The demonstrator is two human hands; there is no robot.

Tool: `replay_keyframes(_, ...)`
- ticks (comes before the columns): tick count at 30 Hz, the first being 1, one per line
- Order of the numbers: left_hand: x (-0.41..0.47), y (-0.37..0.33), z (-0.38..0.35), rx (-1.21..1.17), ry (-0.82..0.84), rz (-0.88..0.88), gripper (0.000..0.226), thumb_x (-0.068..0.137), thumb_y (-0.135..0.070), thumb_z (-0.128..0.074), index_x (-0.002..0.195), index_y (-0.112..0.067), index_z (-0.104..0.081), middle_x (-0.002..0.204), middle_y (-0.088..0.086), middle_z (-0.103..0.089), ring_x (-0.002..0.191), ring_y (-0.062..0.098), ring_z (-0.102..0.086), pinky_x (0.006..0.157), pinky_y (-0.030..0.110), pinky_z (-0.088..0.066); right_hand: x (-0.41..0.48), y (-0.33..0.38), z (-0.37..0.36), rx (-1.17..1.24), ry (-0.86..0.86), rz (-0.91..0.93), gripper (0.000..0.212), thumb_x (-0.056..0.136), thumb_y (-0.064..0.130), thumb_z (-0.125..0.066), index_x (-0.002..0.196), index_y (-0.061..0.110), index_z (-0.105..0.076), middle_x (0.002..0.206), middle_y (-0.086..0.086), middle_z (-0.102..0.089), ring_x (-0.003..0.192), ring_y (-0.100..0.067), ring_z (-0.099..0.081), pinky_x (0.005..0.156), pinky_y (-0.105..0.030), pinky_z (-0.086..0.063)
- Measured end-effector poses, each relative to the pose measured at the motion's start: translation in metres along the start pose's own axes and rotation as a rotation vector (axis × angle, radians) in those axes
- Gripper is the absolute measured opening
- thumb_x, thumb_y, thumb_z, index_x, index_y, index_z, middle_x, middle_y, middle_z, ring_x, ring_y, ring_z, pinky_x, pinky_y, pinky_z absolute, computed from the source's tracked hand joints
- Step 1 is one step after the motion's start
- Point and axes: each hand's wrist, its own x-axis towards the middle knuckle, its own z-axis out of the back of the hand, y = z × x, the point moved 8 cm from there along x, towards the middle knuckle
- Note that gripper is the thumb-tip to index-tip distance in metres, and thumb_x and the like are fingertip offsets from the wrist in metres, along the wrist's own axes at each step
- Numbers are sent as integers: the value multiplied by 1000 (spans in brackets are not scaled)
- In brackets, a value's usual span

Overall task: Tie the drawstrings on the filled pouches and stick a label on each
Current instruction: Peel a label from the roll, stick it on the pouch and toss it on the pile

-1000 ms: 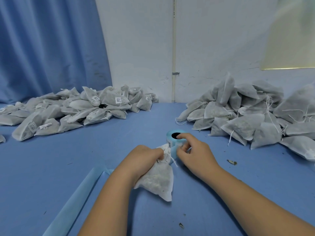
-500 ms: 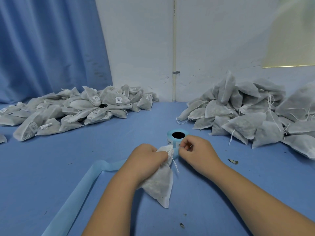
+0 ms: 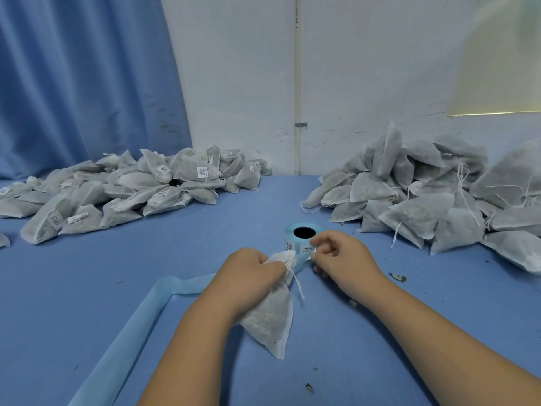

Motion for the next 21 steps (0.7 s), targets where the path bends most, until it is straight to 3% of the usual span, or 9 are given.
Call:
replay_keyframes(5,-1,2,0,-28,19,10,19,80,-29,-60,68,-20,-48,64,1,-41,56,15,-37,55,28,-28,-3,-4,5,23,-29,-100,28,81,9,-63,101,26,-57,75,1,-70,71,-16,-63,74,-39,-55)
replay_keyframes(8,-1,6,1,-78,33,39,19,80,-29,-61,69,-20,-47,65,2,-41,56,15,-38,56,29,-29,-6,-6,11,24,-54,-152,30,79,6,-60,102,24,-56,79,0,-67,65,-16,-59,61,-32,-48)
replay_keyframes(13,-2,2,5,-82,-33,12,18,80,-27,-60,69,-19,-47,65,1,-42,58,15,-38,58,31,-30,-13,-8,27,31,-90,-212,27,79,9,-58,101,23,-55,82,-4,-65,62,-16,-54,60,-28,-40)
replay_keyframes(17,-6,-17,24,-116,-269,-102,24,85,-27,-56,70,-7,-53,65,1,-48,58,17,-43,56,30,-33,-28,7,46,-2,-80,-106,26,80,8,-58,98,27,-56,77,4,-62,62,-11,-54,61,-26,-43)
replay_keyframes(19,-11,-25,17,-304,-212,-81,25,84,-26,-57,63,-16,-49,61,-1,-46,55,16,-41,55,29,-33,-41,21,61,-43,-109,21,28,81,7,-60,94,32,-57,79,10,-59,62,-3,-52,59,-15,-41)
replay_keyframes(21,-19,-34,-9,-445,-11,4,23,80,-28,-62,60,-23,-53,58,-3,-49,52,14,-45,54,26,-35,-59,39,77,-75,-171,195,30,80,6,-63,91,34,-58,81,15,-58,70,-2,-54,60,-11,-40)
